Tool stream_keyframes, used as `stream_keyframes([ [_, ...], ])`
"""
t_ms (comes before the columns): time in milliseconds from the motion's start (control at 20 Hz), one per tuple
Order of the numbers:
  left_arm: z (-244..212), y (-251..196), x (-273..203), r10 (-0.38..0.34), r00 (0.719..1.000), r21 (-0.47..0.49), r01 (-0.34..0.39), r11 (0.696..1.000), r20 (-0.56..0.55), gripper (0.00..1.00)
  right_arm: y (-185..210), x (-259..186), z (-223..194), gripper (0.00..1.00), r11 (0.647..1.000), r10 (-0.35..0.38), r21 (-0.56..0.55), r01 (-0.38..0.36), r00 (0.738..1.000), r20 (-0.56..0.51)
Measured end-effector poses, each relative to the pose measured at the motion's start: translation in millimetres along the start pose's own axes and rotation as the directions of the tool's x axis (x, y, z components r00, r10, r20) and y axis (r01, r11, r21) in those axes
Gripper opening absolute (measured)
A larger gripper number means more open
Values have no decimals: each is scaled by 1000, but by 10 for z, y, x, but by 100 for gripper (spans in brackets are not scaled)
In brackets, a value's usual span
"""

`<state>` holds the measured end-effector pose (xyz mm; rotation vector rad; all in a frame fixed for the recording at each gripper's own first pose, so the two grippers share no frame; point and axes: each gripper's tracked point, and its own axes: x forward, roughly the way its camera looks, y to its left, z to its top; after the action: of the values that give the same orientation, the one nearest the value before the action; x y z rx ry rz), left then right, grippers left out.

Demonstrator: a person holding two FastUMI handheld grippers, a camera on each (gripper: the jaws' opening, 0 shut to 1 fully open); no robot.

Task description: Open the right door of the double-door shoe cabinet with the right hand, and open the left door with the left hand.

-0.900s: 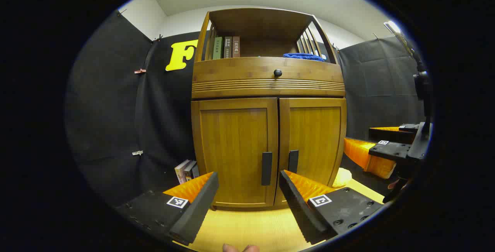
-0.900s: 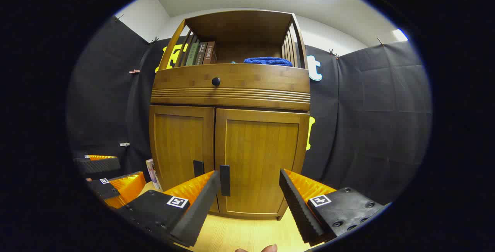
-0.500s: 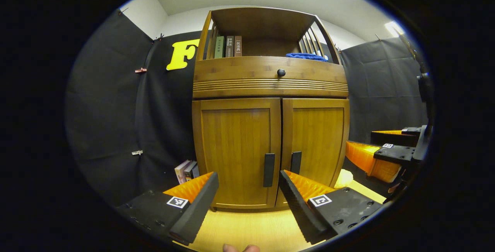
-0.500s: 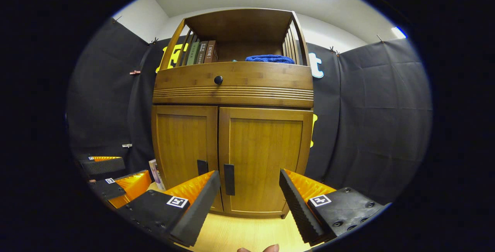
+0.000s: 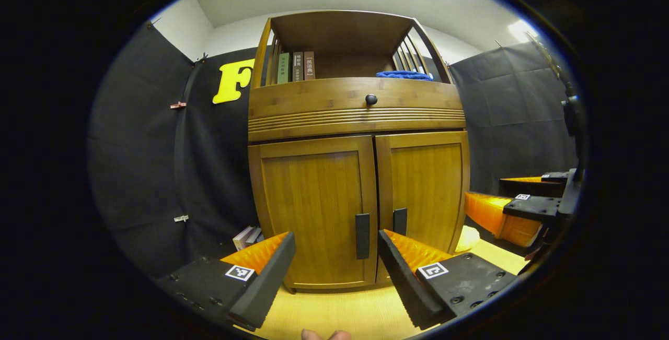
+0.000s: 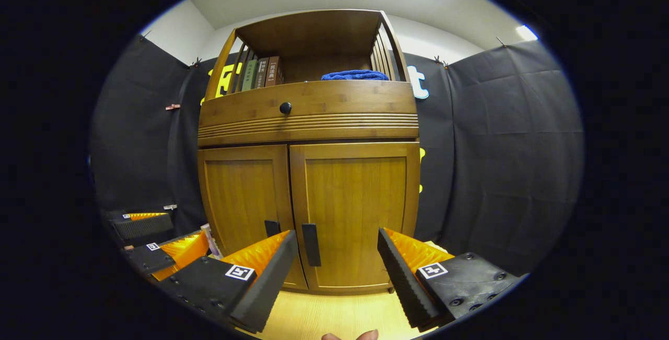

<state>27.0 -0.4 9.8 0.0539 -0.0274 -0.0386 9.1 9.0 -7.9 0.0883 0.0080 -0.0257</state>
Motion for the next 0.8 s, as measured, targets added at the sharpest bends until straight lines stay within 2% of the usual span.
stream_keyframes([
  [200, -45, -46, 34, -21, 1000, -17, 21, 1000, -9, 100, 22, 112, -36, 97, 1000, -5, 1, 5, 1000, -6],
  [250, -43, -40, 37, -22, 1000, -18, 22, 1000, -8, 98, 51, 142, -41, 98, 1000, -1, 2, 1, 1000, -6],
  [550, -145, 25, 48, -28, 999, -36, 27, 999, -26, 100, 304, 512, -226, 99, 999, 43, 14, -43, 999, -14],
  [750, -188, 130, 29, -17, 999, -42, 16, 999, -30, 98, 406, 851, -546, 98, 998, 68, 19, -67, 997, -48],
  [800, -203, 156, 26, -15, 999, -43, 13, 999, -31, 98, 438, 941, -631, 100, 998, 68, 19, -67, 996, -57],
])
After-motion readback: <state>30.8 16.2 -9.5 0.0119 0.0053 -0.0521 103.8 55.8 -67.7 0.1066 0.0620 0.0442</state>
